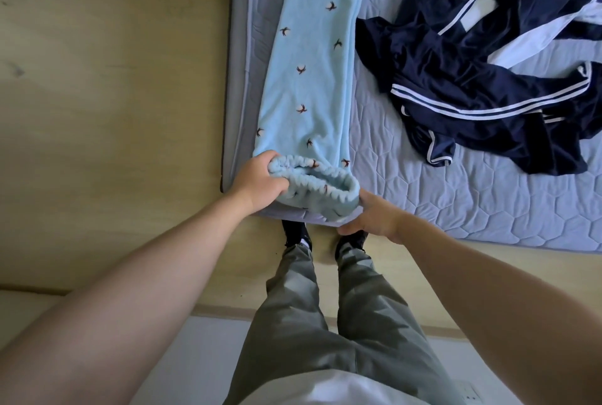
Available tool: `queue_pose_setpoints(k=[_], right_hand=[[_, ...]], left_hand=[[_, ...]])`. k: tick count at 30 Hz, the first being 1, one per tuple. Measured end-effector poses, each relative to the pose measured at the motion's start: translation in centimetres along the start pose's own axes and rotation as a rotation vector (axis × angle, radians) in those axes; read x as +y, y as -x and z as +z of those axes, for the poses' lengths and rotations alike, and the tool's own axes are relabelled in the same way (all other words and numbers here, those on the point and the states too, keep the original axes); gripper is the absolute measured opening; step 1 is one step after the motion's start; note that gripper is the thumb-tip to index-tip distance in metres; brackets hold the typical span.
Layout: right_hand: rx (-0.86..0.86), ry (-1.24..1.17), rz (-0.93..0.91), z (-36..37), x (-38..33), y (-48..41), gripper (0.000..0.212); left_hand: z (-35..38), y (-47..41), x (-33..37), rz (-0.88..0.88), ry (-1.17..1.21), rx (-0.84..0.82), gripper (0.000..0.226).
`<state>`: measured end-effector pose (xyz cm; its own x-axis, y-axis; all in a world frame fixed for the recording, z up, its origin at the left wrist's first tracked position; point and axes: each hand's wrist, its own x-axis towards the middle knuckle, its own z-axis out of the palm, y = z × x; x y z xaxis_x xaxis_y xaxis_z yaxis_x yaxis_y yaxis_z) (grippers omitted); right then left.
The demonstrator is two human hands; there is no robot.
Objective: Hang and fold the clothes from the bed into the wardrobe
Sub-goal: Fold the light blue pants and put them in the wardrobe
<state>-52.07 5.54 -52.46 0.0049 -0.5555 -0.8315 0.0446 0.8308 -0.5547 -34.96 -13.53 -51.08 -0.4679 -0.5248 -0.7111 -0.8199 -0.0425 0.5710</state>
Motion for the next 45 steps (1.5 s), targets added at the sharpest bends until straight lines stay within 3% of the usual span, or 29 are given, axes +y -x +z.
queue_pose_setpoints(k=[4, 8, 14, 21, 26, 30, 32, 34, 36, 41, 43, 45], right_hand=[[0.236, -0.047, -0.059, -0.9, -0.9, -1.1, 0.038], [0.384, -0.167, -0.098, -3.8, -3.6, -3.3, 0.024], [0.594, -0.278, -0.28, -10.3, -10.1, -9.7, 0.03], [0.73, -0.123, -0.263, -16.7, -12.9, -21.2, 0.025], [0.841, -0.02, -0.322, -23.4, -16.5, -28.5, 0.027], [0.927, -0.042, -0.336, -28.0, -19.7, -33.3, 0.044], [0.941, 0.028, -0.231, -29.0, -20.0, -35.6, 0.074], [0.934, 0.157, -0.116, -28.3, -18.4, -36.8, 0.086], [0.922, 0.237, -0.066, -26.1, -15.2, -36.5, 0.08], [1.049, 0.367, -0.187, -18.1, -5.6, -32.3, 0.056], [0.998, 0.258, -0.059, -15.4, -3.0, -31.2, 0.062], [0.93, -0.067, 0.142, -13.3, -0.9, -30.4, 0.074]], left_hand=[[-0.2, -1.1, 1.2, 0.002, 0.065, 0.053, 0.029], [-1.8, -4.1, 4.2, 0.061, 0.156, 0.169, 0.038], [-5.3, -14.2, 9.2, 0.207, 0.245, 0.355, 0.045], [-5.3, -28.7, 9.9, 0.263, 0.126, 0.423, 0.043], [-7.0, -38.5, 13.1, 0.426, 0.079, 0.527, 0.029], [-8.9, -46.2, 17.1, 0.451, 0.058, 0.607, 0.048], [-9.0, -49.1, 17.3, 0.383, 0.021, 0.686, 0.067], [-7.8, -50.4, 14.9, 0.252, -0.021, 0.686, 0.076], [-5.9, -49.3, 9.8, 0.105, -0.03, 0.597, 0.071], [-2.0, -39.1, -2.3, -0.266, 0.205, 0.431, 0.08], [-0.6, -34.9, -5.8, -0.355, 0.343, 0.297, 0.067], [1.1, -31.7, -8.6, -0.395, 0.58, 0.163, 0.05]])
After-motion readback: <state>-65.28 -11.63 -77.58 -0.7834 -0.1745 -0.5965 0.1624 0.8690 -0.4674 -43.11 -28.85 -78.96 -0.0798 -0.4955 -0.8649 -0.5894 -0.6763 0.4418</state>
